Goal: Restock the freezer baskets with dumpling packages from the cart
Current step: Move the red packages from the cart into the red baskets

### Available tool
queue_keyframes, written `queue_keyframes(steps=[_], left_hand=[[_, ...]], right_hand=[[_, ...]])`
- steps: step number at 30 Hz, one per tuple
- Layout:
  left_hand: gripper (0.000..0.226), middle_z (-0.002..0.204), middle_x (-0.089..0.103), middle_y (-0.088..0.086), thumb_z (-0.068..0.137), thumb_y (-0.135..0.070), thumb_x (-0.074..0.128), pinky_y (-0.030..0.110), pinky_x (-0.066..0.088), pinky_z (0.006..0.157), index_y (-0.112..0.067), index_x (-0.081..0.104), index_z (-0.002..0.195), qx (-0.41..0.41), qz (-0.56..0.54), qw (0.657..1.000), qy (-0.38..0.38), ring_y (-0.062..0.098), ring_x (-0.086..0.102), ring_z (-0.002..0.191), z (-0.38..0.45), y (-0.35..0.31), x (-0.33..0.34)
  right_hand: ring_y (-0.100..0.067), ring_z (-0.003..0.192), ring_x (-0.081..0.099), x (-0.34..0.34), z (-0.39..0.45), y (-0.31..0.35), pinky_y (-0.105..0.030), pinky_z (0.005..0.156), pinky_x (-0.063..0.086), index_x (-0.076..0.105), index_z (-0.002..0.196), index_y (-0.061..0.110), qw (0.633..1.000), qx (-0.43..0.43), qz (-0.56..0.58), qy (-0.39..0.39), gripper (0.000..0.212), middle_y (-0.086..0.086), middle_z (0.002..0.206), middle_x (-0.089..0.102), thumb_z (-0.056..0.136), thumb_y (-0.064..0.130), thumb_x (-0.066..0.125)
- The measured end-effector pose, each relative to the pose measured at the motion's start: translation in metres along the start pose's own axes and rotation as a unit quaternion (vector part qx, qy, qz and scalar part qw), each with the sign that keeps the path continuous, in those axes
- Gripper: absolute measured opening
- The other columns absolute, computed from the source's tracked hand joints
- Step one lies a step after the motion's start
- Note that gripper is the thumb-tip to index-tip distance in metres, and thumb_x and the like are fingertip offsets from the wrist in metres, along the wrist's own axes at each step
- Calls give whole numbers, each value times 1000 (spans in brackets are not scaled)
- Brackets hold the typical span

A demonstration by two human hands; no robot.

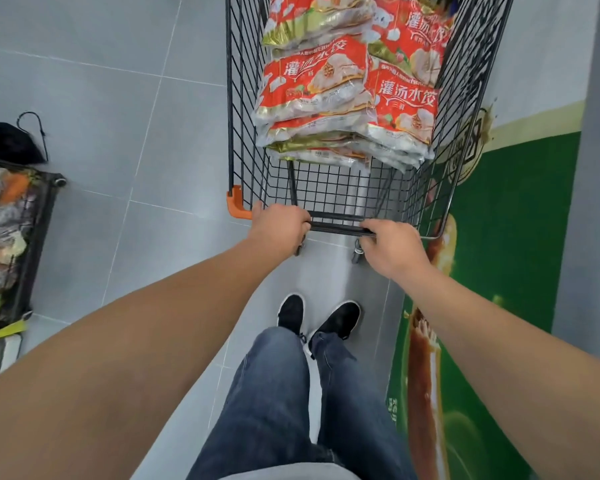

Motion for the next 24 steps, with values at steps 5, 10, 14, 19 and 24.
queue_keyframes(steps=[5,10,14,19,24], left_hand=[[34,124,66,2,94,-34,56,44,43,105,-24,64,126,9,-80,996,38,27,57,120,22,0,-26],[37,127,65,2,92,-29,60,30,46,94,-16,62,127,-20,-208,977,-36,20,60,113,65,14,-89],[40,128,63,5,93,-27,60,29,47,89,-13,59,130,-25,-236,969,-73,22,60,109,110,26,-133],[48,131,59,7,90,-25,63,25,39,88,-12,53,136,-54,-283,952,-103,24,56,117,166,46,-169],[57,138,54,10,92,-29,61,34,41,101,-10,45,144,-65,-276,957,-53,28,51,126,205,52,-166]], right_hand=[[-27,121,57,-19,13,-3,-38,107,43,63,130,22,994,44,71,65,38,-3,128,66,94,30,54],[-14,116,58,-61,47,0,-21,95,38,67,120,19,984,65,159,38,28,3,120,67,96,25,54],[-9,101,55,-103,100,12,-20,89,37,65,121,18,973,85,215,-21,28,4,113,65,97,28,57],[-15,97,54,-149,185,36,-26,82,41,56,127,15,936,138,309,-93,36,5,107,57,97,34,57],[-23,81,58,-151,258,40,-29,70,46,60,118,8,866,260,421,-74,36,-5,99,62,93,34,58]])
Point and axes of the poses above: each hand's wrist, its own z-axis towards the middle knuckle, its own x-axis out of the palm, y = z × x, the point moved 7 cm from there along z, towards the middle knuckle
